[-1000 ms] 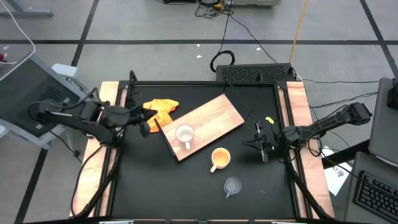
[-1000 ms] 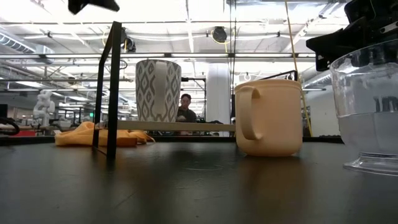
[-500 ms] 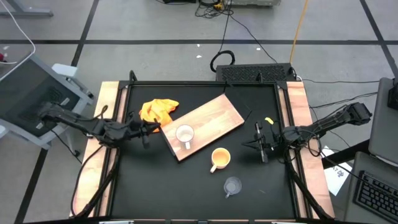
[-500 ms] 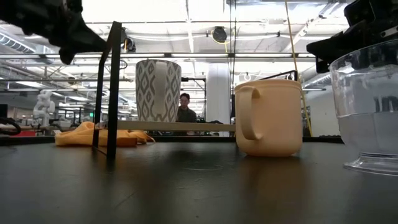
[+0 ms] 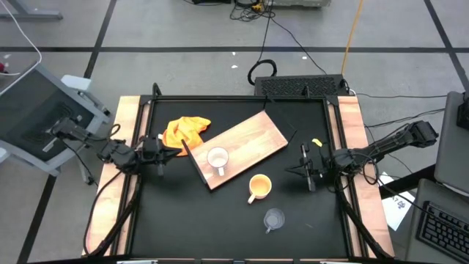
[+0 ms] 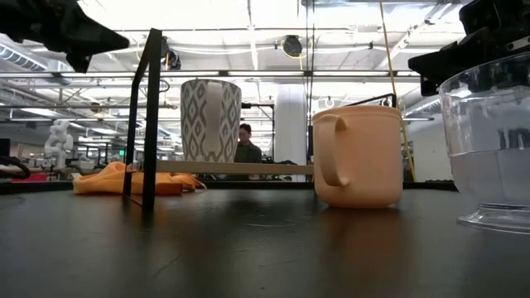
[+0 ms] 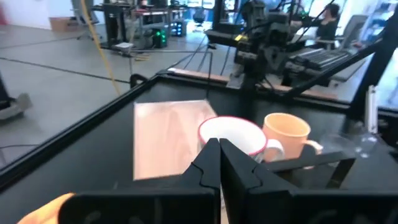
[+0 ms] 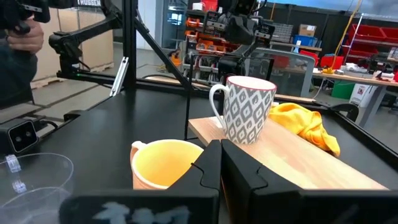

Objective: Stack small to large cups/mugs on shelf
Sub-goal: Put the white mug on the shelf

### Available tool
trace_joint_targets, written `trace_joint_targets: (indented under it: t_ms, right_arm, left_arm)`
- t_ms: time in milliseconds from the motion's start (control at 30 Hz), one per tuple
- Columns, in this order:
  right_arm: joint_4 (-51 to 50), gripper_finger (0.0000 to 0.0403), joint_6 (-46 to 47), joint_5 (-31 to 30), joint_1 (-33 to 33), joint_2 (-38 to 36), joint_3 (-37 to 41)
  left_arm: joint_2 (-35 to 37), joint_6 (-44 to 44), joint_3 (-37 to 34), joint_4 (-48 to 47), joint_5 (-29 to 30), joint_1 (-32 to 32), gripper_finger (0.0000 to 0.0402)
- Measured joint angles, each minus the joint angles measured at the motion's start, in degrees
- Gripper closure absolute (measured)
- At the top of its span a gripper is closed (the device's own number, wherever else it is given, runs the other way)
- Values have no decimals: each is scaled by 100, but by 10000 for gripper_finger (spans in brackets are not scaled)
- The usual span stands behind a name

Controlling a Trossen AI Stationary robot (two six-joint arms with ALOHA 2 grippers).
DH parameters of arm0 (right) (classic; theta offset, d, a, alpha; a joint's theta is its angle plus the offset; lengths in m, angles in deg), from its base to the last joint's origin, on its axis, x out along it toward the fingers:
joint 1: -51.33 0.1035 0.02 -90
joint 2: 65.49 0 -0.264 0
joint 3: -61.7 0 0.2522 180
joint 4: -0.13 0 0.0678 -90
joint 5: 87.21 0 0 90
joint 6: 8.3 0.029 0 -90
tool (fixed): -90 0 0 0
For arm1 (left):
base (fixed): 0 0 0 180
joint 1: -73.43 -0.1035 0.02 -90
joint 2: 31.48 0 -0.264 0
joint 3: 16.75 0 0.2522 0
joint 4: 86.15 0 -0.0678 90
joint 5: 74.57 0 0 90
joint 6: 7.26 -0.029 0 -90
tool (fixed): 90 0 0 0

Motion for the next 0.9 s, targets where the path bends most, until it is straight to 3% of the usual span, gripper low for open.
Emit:
trace_joint_targets:
  t_ms: [200, 533, 900]
  right_arm:
    - [167, 403, 7, 0, -16, -2, -62]
    - [-348, 403, 7, 33, -377, 581, -834]
    - [-933, 403, -64, 1144, -740, 2172, -2671]
  left_arm:
    - [32, 109, -156, -241, 560, 323, 401]
    - [32, 321, -282, -158, 708, 434, 401]
    - [29, 85, -282, -58, 556, 434, 400]
